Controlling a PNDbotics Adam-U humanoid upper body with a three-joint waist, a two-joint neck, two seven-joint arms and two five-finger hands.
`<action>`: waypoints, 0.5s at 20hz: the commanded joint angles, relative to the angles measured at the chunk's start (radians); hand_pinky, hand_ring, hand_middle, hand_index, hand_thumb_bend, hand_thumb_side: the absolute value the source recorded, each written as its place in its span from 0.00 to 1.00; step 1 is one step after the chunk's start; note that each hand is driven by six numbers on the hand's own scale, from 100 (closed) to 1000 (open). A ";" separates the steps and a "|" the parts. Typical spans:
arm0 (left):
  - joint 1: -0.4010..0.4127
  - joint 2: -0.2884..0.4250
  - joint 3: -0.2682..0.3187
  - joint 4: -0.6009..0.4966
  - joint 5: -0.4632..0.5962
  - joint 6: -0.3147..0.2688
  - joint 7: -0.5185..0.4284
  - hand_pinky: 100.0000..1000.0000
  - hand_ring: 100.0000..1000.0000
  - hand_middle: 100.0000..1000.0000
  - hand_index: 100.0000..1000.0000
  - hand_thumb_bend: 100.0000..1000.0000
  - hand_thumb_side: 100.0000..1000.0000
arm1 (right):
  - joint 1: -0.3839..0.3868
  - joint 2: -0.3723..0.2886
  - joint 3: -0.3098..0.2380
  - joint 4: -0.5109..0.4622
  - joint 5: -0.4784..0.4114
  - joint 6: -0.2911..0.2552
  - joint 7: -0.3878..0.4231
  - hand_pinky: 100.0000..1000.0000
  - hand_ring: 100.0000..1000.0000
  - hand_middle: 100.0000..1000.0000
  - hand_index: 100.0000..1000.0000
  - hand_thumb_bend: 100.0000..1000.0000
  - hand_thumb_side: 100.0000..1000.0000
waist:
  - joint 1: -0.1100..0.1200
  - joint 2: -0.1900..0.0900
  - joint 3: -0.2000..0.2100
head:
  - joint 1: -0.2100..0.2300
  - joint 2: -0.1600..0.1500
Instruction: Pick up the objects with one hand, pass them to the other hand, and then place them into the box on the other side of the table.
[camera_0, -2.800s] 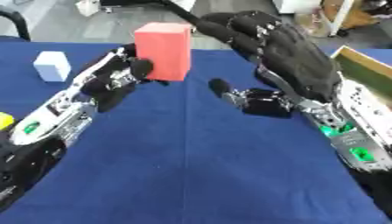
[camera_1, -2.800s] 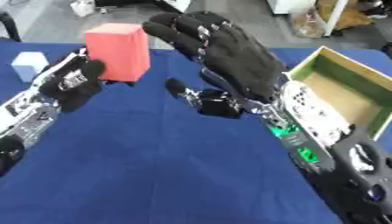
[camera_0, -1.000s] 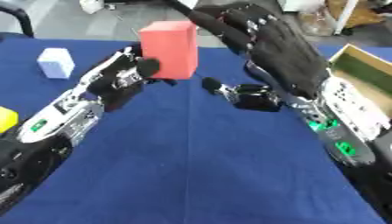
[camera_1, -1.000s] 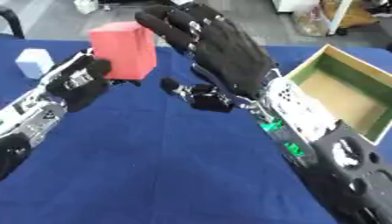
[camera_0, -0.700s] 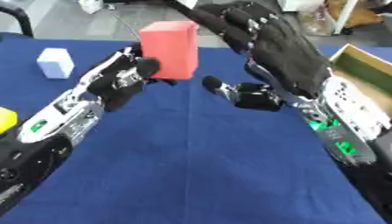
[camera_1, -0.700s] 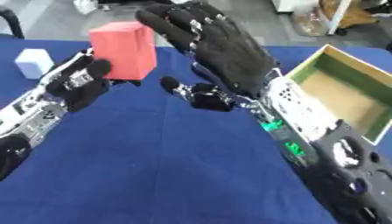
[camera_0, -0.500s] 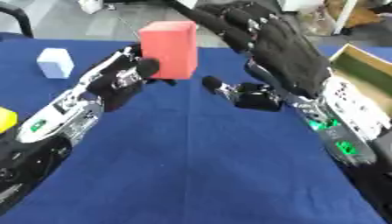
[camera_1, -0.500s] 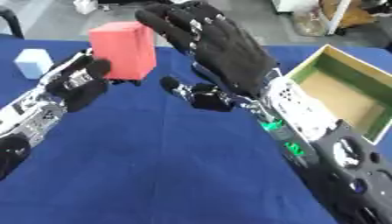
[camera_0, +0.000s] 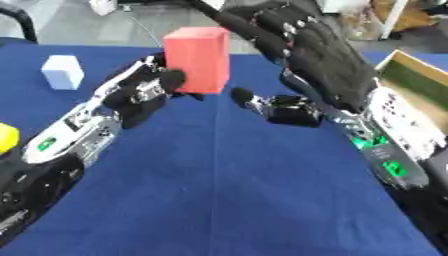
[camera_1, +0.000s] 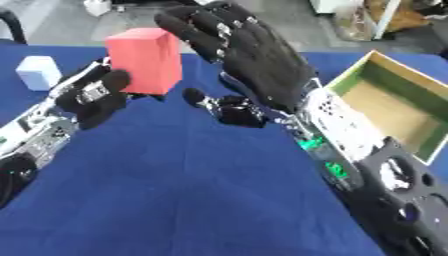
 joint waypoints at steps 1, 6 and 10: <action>-0.022 0.013 0.004 -0.005 0.005 0.000 -0.008 0.62 0.54 0.53 0.41 0.45 0.16 | -0.014 -0.002 -0.010 -0.003 0.005 -0.006 -0.009 0.82 0.81 0.84 0.97 0.36 0.07 | 0.001 -0.004 0.001 | 0.003 0.005; -0.025 0.012 0.001 -0.006 0.004 -0.001 -0.009 0.62 0.54 0.53 0.41 0.45 0.16 | -0.017 0.002 -0.009 0.008 0.014 -0.017 -0.014 0.82 0.81 0.84 0.97 0.36 0.09 | 0.001 -0.004 0.002 | 0.004 0.006; -0.030 0.007 0.000 -0.009 0.002 -0.001 -0.010 0.62 0.54 0.53 0.41 0.45 0.16 | -0.020 0.004 -0.005 0.017 0.020 -0.026 -0.014 0.82 0.81 0.84 0.97 0.37 0.11 | 0.000 -0.004 0.003 | 0.003 0.006</action>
